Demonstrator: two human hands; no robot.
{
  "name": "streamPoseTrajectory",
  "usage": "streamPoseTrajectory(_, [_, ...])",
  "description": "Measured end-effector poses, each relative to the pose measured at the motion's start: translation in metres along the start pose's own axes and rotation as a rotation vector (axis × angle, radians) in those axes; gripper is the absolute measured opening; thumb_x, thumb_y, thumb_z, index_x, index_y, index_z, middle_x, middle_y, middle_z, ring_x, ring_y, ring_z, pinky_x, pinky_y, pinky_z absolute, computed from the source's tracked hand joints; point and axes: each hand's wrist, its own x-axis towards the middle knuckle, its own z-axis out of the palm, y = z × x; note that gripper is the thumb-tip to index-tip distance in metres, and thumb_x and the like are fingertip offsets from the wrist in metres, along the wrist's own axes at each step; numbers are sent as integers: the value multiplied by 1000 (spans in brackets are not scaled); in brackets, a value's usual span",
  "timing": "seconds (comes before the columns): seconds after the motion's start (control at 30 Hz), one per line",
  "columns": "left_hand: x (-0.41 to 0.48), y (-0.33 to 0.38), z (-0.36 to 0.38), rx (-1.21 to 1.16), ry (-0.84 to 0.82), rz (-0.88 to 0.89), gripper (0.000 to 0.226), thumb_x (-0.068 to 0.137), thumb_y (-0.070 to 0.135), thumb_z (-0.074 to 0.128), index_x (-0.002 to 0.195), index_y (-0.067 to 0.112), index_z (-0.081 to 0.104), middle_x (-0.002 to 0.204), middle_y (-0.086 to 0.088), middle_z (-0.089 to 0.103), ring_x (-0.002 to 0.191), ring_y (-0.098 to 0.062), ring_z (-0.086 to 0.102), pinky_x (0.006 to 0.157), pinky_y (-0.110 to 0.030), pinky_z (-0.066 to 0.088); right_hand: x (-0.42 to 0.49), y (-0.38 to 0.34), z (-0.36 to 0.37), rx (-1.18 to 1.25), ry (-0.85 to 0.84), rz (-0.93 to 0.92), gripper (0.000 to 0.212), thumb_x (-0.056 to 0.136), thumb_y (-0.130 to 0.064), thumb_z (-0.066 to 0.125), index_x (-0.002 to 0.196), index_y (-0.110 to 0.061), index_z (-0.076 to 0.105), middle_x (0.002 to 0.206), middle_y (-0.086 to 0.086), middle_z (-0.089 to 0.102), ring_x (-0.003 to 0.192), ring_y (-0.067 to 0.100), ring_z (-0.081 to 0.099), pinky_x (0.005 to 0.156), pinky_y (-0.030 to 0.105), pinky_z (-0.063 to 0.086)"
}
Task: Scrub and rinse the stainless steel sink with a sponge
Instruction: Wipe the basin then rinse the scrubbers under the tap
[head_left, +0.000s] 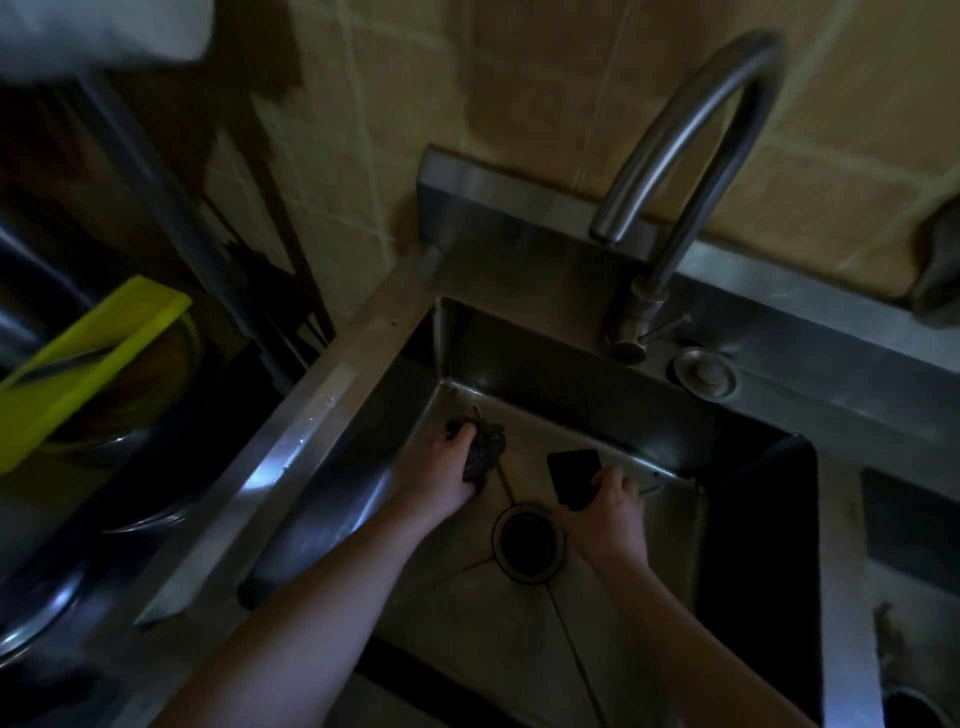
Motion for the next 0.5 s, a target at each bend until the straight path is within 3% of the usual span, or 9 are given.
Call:
streamPoseTrajectory(0.23, [-33, 14, -83, -6, 53, 12, 59, 76, 36, 68, 124, 30, 33, 119, -10, 47, 111, -34, 48, 91, -53, 43, -24, -47, -47, 20, -6, -95, 56, 71, -32, 73, 116, -17, 44, 120, 7, 46, 115, 27, 44, 94, 39, 45])
streamPoseTrajectory(0.5, [-81, 17, -146, -100, 170, 15, 59, 74, 30, 72, 123, 26, 39, 115, -9, 53, 103, -29, 54, 85, -43, 50, -53, -101, -97, -12, -39, -225, 57, 73, -33, 71, 120, -17, 42, 122, 7, 45, 115, 25, 41, 97, 40, 46])
